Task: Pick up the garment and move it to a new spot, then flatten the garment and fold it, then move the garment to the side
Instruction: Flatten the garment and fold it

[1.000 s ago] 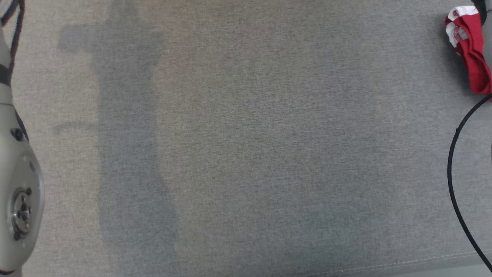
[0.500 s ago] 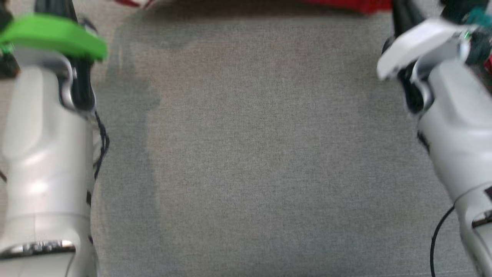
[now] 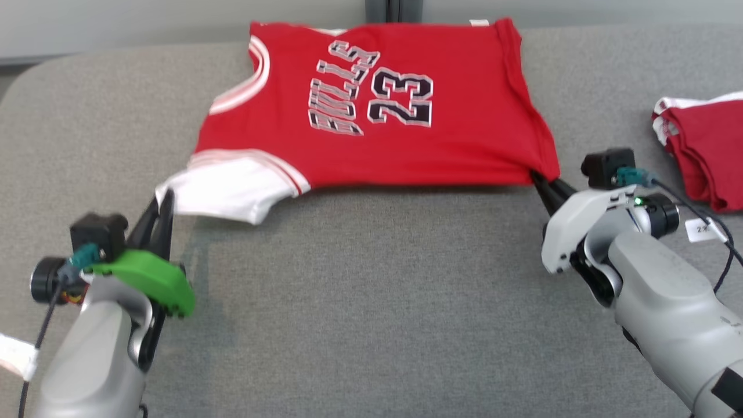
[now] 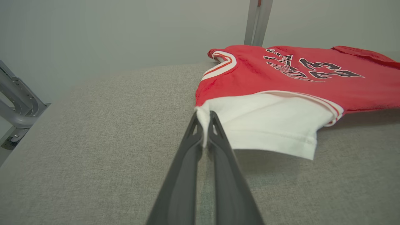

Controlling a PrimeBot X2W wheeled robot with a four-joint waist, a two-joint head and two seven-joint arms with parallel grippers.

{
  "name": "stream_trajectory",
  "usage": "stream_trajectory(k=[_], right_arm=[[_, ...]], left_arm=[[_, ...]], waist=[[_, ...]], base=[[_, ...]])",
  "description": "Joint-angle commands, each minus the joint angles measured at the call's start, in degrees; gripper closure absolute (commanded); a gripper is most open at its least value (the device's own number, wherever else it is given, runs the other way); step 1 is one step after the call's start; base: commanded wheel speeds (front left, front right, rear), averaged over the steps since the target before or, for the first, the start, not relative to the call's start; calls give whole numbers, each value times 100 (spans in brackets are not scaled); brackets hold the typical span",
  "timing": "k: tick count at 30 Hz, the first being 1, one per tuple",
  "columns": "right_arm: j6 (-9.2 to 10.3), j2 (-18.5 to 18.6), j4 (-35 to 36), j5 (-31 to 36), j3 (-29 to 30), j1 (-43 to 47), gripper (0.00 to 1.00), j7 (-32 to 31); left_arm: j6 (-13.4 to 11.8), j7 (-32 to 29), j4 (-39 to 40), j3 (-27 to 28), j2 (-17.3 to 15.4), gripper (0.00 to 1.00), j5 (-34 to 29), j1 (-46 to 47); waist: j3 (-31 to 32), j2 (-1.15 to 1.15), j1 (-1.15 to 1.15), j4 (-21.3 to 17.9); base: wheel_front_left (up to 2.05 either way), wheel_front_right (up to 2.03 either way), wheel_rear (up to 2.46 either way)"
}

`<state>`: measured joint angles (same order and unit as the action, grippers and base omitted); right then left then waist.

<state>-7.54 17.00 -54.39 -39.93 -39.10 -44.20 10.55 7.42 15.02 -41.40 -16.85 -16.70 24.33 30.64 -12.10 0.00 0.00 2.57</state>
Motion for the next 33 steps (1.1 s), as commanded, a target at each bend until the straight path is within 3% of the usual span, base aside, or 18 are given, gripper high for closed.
stream_trajectory(k=[1, 10, 17, 23, 33], right_arm=[[10, 122, 23, -81, -177, 165, 100, -60], [10, 580, 127, -689, -1112, 673, 100, -546], [10, 1007, 616, -1262, -1700, 1035, 100, -903], [10, 1451, 1367, -2163, -2020, 1305, 100, -1581], [10, 2202, 2404, -2995, -2527, 1573, 100, -2750]], left_arm=[[7, 16, 40, -176, -169, 100, 31, -250], [-2, 17, 494, -1493, -867, 100, 559, -1167], [-2, 16, 1006, -1774, -1253, 100, 773, -1714], [-3, 16, 1447, -1746, -1526, 100, 1001, -2328], [-143, -60, 2315, -1811, -2021, 100, 1131, -3184]], waist=[[516, 0, 0, 26], [1148, 0, 0, 52], [1436, 0, 0, 55], [1663, 0, 0, 3], [1736, 0, 0, -24]], base=[[0, 0, 0], [0, 0, 0], [0, 0, 0], [0, 0, 0], [0, 0, 0]])
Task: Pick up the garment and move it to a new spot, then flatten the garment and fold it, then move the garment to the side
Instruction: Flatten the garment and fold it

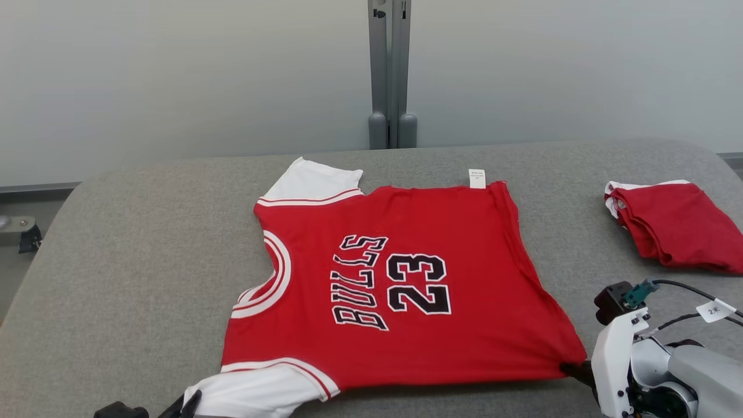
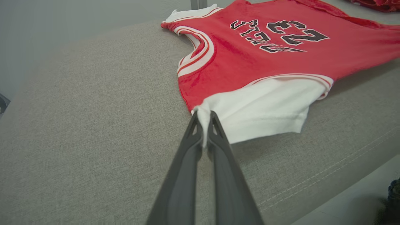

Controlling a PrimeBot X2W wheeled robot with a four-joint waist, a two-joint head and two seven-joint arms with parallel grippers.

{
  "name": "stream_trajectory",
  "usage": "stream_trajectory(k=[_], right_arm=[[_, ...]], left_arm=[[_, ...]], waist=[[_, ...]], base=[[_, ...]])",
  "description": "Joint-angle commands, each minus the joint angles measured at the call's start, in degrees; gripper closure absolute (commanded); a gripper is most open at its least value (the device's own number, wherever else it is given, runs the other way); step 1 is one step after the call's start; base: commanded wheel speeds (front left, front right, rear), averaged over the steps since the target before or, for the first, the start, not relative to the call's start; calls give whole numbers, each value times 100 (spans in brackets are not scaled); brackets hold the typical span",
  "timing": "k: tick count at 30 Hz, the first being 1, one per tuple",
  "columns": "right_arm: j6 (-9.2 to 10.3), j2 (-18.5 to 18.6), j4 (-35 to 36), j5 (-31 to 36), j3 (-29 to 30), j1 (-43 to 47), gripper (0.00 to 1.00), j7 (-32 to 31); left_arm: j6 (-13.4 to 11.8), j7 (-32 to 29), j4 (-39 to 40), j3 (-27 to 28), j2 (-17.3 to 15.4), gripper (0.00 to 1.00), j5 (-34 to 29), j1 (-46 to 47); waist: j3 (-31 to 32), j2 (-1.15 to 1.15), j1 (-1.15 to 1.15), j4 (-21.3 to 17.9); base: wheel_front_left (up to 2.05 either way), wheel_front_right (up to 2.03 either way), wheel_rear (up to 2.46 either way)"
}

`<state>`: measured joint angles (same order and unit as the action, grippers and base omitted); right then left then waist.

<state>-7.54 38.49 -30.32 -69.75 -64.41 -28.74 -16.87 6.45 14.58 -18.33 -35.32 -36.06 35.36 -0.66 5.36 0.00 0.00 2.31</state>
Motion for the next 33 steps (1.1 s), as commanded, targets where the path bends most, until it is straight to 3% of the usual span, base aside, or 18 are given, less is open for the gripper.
stream_trajectory(k=[1, 9, 14, 22, 33], right_arm=[[10, 108, 78, -50, -6, 13, 100, -54], [10, 139, 145, -142, 105, -430, 100, -259], [9, -14, -5, -486, 327, -812, 100, -679], [9, -260, -374, -501, 385, -1461, 100, -1194], [9, -468, -684, -395, 465, -2062, 100, -1299]], left_arm=[[-79, -41, 112, 38, -125, 100, 20, -87], [-328, -348, 512, 154, -253, 100, -100, 389], [-287, -507, 425, 72, -249, 100, -414, 1054], [-131, -741, -258, -179, -33, 100, -895, 2300], [-2, -569, -1422, -513, 430, 100, -1212, 3384]], waist=[[-31, 0, 0, 4], [-348, 0, 0, -1], [-693, 0, 0, 9], [-1235, 0, 0, -30], [-1664, 0, 0, -72]], base=[[0, 0, 0], [0, 0, 0], [0, 0, 0], [0, 0, 0], [0, 0, 0]])
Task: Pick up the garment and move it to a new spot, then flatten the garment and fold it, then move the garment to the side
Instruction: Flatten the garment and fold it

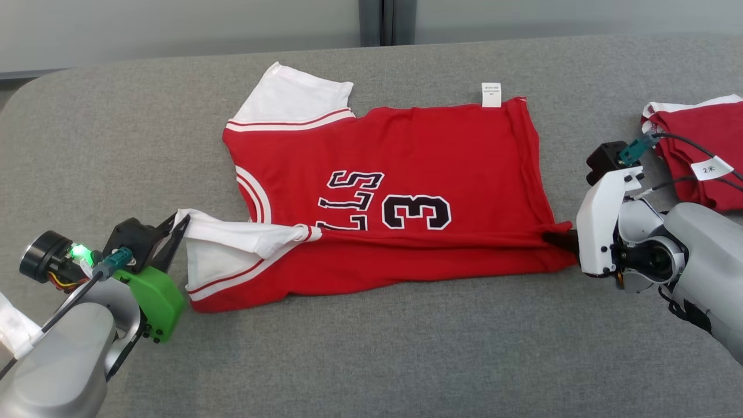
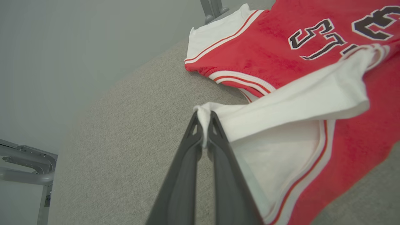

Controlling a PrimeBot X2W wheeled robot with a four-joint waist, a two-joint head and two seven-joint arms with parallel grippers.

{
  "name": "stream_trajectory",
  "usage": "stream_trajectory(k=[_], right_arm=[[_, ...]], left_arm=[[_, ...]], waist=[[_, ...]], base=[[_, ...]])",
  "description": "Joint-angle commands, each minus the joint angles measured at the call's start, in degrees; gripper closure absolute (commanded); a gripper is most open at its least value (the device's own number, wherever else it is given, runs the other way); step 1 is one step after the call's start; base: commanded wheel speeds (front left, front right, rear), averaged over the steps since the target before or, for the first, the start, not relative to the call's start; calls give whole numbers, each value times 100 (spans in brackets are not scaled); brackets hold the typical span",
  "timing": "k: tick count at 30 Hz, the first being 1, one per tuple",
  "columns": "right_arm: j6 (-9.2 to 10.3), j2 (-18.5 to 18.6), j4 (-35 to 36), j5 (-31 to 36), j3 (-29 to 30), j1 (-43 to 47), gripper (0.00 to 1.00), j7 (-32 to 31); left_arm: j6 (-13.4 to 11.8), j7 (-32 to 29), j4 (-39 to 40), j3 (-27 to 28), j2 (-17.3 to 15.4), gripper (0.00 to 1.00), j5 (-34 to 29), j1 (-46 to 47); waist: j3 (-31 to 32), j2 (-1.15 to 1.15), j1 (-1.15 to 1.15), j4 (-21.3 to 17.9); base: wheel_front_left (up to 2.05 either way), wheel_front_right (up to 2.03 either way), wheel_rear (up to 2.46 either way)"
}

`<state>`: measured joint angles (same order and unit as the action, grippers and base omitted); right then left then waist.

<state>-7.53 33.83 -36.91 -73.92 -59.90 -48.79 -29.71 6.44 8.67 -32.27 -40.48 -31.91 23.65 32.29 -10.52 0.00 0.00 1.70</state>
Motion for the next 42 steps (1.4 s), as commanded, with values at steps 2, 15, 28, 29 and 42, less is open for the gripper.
stream_trajectory(k=[2, 15, 28, 29, 42], right_arm=[[8, -13, -92, 118, 28, -152, 95, 116], [4, -219, -616, 602, 248, -460, 0, 1663], [4, -446, -697, 1234, 806, 387, 0, 4445], [4, -485, -693, 1361, 947, 514, 0, 4478], [4, -1965, 1333, 4709, 4760, 3284, 0, 4488]], left_arm=[[12, 84, -247, -54, 101, 100, -82, 198], [-591, 654, -917, 360, 783, 0, -25, 597], [-1298, 649, 1577, 2934, 1684, 0, -149, -1232], [-1287, 650, 1752, 3140, 1839, 0, -193, -1428], [-697, 650, 2200, 4065, 2853, 0, -1057, -2974]], waist=[[-110, 0, 0, -8], [7, 0, 0, 51], [646, 0, 0, 31], [697, 0, 0, 19], [988, 0, 0, -182]], base=[[0, 0, 0], [0, 0, 0], [0, 0, 0], [0, 0, 0], [0, 0, 0]])
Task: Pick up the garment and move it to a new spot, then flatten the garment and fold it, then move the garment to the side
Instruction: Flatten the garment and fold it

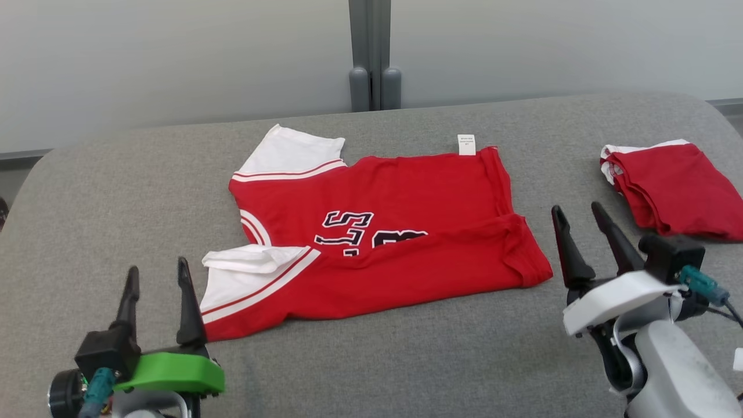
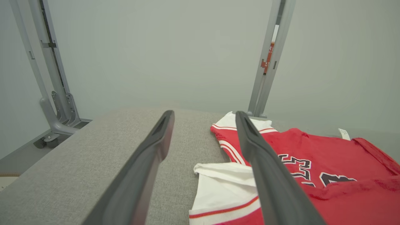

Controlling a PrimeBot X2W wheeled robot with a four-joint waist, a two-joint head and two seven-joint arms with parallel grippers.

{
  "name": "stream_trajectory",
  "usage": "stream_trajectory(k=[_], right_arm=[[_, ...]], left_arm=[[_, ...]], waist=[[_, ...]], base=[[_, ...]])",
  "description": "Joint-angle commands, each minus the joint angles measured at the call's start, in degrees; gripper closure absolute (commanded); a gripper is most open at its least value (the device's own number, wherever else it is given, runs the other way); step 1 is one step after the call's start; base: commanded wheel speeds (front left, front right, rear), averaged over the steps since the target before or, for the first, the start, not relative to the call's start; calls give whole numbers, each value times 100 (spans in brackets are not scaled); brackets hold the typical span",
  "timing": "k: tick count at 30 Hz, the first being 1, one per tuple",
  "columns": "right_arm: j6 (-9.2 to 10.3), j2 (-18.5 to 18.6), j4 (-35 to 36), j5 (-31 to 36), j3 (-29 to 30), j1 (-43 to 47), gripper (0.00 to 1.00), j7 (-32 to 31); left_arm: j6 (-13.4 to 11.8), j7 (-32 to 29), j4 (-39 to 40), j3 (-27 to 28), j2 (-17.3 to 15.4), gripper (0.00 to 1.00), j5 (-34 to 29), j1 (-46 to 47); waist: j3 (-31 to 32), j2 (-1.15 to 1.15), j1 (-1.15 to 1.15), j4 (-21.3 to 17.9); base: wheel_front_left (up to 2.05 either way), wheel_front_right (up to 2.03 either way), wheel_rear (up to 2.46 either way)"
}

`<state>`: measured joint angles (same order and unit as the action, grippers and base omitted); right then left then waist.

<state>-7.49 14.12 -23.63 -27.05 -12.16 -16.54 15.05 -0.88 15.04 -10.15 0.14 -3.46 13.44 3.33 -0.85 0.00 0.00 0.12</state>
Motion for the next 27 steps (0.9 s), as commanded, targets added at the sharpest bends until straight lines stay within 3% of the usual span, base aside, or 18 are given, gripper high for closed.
stream_trajectory(k=[1, 5, 10, 21, 27], right_arm=[[-1, -158, 145, 209, 134, 229, 0, 13], [0, -488, 402, 674, 284, 594, 0, 14], [0, -625, 537, 873, 356, 628, 0, 14], [0, -559, 581, 956, 289, 468, 0, 14], [0, -531, 573, 957, 284, 424, 0, 14]], left_arm=[[38, 13, -113, -22, 19, 0, -109, -148], [-26, 14, -579, -70, 36, 0, -263, -259], [-113, 14, -1107, -64, 44, 0, -417, -20], [-406, 15, -2883, 36, 1, 0, -599, 647], [-447, 15, -3531, 64, -82, 0, -623, 930]], waist=[[24, 0, 0, -37], [3, 0, 0, -125], [-71, 0, 0, -262], [-280, 0, 0, -561], [-409, 0, 0, -685]], base=[[0, 0, 0], [0, 0, 0], [0, 0, 0], [0, 0, 0], [0, 0, 0]])
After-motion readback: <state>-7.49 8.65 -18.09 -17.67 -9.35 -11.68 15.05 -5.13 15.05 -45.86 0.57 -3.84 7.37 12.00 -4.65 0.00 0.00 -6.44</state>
